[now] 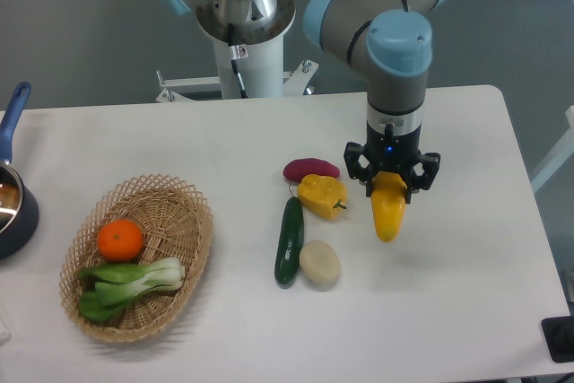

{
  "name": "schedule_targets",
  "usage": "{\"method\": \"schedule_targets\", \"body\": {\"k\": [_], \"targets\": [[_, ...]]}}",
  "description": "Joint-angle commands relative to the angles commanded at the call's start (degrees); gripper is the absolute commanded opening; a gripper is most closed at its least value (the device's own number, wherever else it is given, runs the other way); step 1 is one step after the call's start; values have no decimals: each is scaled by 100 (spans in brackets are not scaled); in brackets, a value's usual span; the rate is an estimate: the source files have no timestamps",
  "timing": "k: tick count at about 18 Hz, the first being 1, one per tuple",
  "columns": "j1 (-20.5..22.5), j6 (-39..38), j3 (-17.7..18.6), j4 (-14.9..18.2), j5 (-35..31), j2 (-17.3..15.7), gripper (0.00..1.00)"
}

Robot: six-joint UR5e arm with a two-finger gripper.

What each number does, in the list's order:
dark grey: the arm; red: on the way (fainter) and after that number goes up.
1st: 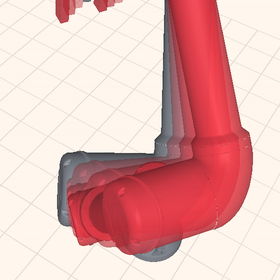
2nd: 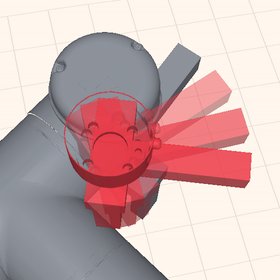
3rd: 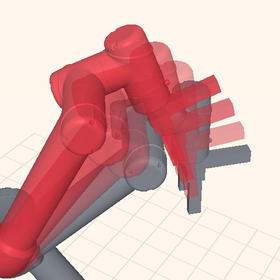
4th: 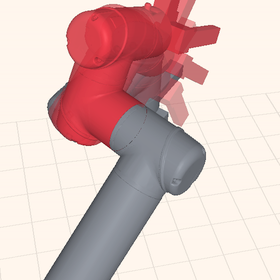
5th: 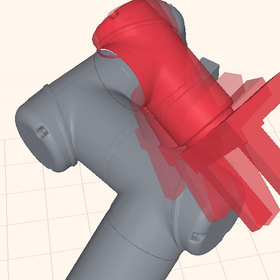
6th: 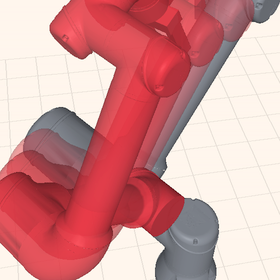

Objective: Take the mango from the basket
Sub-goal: 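Lift the yellow mango out of the basket and carry it up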

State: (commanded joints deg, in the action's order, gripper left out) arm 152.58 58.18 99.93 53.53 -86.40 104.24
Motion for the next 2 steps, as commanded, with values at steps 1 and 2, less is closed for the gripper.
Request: {"method": "schedule_targets", "body": {"k": [1, 2], "targets": [[-9, -9, 26, -17, 0, 18, 35], [-18, -9, 61, -44, -17, 18, 35]]}}
